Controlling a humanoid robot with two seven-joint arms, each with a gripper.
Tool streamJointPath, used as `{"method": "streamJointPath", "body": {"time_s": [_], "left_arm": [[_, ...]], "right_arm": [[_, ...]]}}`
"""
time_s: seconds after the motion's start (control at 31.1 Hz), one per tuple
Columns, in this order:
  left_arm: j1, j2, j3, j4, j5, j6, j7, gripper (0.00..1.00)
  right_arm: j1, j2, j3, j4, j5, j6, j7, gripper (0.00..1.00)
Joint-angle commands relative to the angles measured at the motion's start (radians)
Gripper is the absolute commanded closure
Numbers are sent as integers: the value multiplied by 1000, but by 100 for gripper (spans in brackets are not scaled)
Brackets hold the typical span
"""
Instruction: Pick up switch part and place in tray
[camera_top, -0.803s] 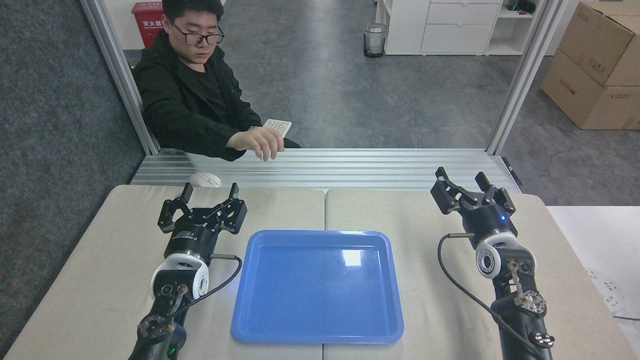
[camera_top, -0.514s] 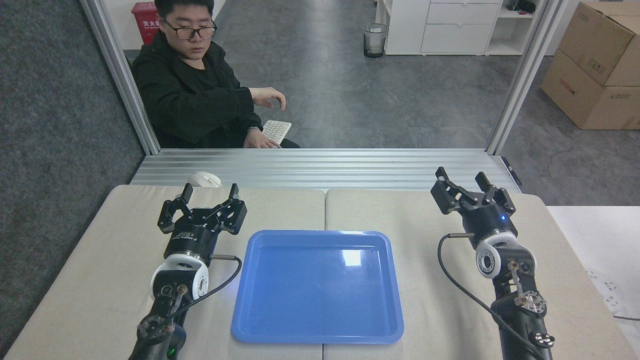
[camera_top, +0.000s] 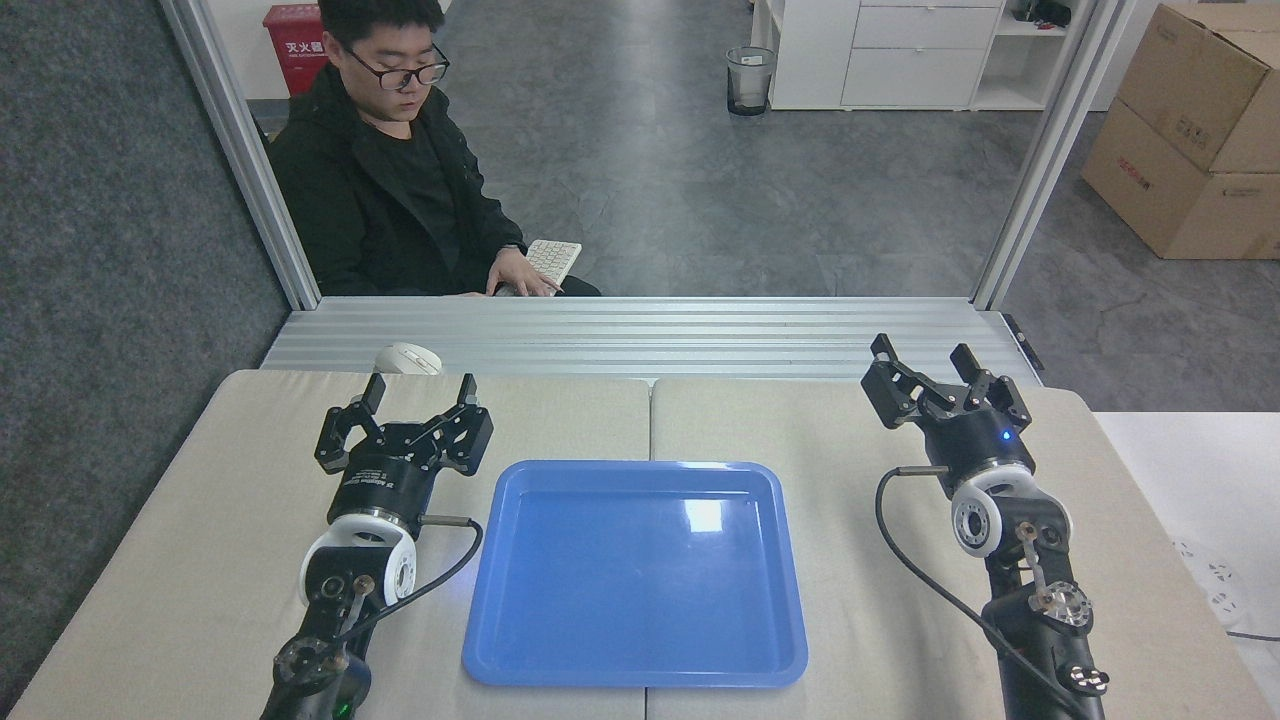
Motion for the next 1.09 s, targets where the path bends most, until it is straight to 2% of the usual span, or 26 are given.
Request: {"method": "streamJointPath", "body": {"time_s": [0.0, 0.45, 0.93, 1.06], "left_arm": [[3, 0, 1, -1, 0, -1, 1, 1], [1, 2, 4, -2, 0, 7, 1, 1], [-53, 2, 3, 19, -5, 4, 2, 1], [-53, 17, 3, 21, -5, 4, 4, 1]], "right_arm": [[0, 0, 1, 0, 0, 1, 0, 0], [0, 0, -1, 0, 0, 1, 0, 0], [0, 0, -1, 0, 0, 1, 0, 0], [0, 0, -1, 0, 0, -1, 0, 0]]}}
